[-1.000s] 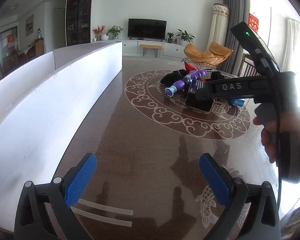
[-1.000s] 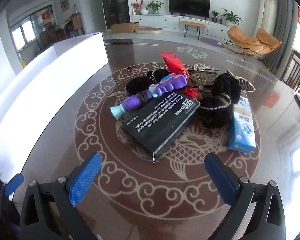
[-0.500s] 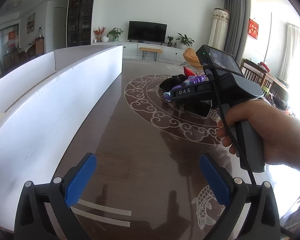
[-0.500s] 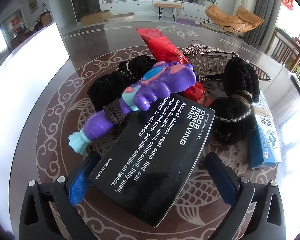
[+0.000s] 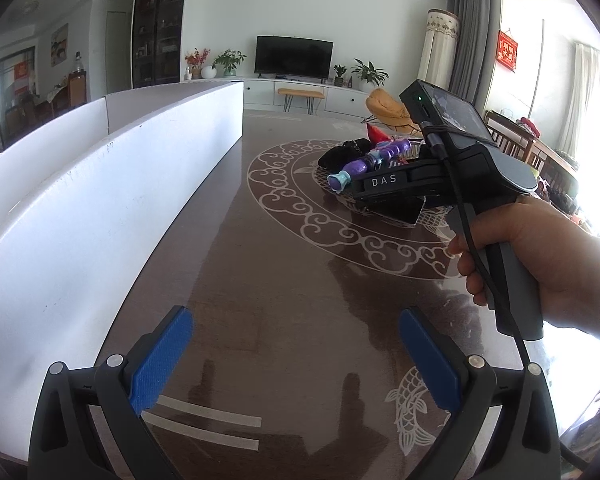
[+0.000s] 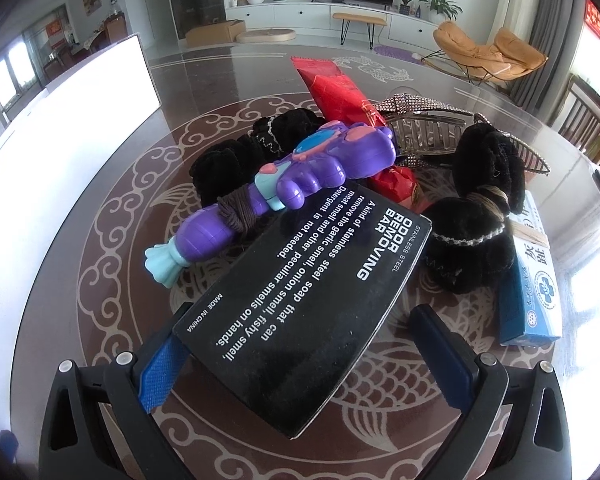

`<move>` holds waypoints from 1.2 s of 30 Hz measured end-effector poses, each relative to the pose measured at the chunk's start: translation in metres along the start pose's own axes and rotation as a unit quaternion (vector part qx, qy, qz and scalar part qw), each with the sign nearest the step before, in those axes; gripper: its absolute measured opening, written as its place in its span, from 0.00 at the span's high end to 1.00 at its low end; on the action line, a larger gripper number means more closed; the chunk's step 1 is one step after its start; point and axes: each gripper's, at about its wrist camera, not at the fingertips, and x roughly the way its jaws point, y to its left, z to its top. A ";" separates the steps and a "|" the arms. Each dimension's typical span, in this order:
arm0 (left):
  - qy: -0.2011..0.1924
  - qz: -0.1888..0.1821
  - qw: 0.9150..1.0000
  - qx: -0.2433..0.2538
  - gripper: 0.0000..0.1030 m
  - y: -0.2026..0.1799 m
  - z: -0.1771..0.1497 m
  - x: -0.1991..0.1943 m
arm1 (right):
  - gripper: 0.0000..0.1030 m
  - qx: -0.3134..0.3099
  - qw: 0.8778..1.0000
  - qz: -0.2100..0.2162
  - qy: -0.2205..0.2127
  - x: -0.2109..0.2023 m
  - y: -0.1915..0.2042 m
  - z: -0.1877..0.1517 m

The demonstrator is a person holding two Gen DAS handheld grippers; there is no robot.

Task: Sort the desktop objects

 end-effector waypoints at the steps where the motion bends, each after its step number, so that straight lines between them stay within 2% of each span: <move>1: 0.002 -0.001 1.000 0.000 0.00 0.000 0.000 0.001 | 0.05 -0.001 1.000 0.001 -0.003 -0.001 0.000 -0.001; 4: 0.008 -0.005 1.000 -0.001 0.00 -0.001 -0.001 0.003 | 0.19 -0.017 1.000 0.009 -0.017 -0.007 0.005 -0.005; 10: 0.011 -0.006 1.000 0.004 0.00 -0.003 -0.002 0.003 | 0.27 -0.020 0.999 0.011 -0.025 -0.013 0.008 -0.013; 15: 0.014 -0.006 1.000 0.003 0.00 -0.002 -0.003 0.002 | 0.39 -0.022 0.999 0.014 -0.030 -0.021 0.003 -0.023; 19: 0.016 -0.009 1.000 -0.001 0.00 -0.001 -0.003 0.003 | 0.43 -0.023 0.999 0.014 -0.034 -0.031 -0.013 -0.040; 26: 0.020 -0.013 1.000 0.000 0.00 -0.003 -0.005 0.005 | 0.62 -0.023 0.999 0.012 -0.048 -0.058 -0.043 -0.078; 31: 0.023 -0.013 1.000 0.007 0.00 -0.005 -0.005 0.007 | 0.65 -0.025 0.998 0.012 -0.057 -0.078 -0.054 -0.107; 36: 0.026 -0.012 1.000 0.009 0.00 -0.006 -0.005 0.007 | 0.65 -0.015 0.998 0.020 -0.063 -0.087 -0.065 -0.118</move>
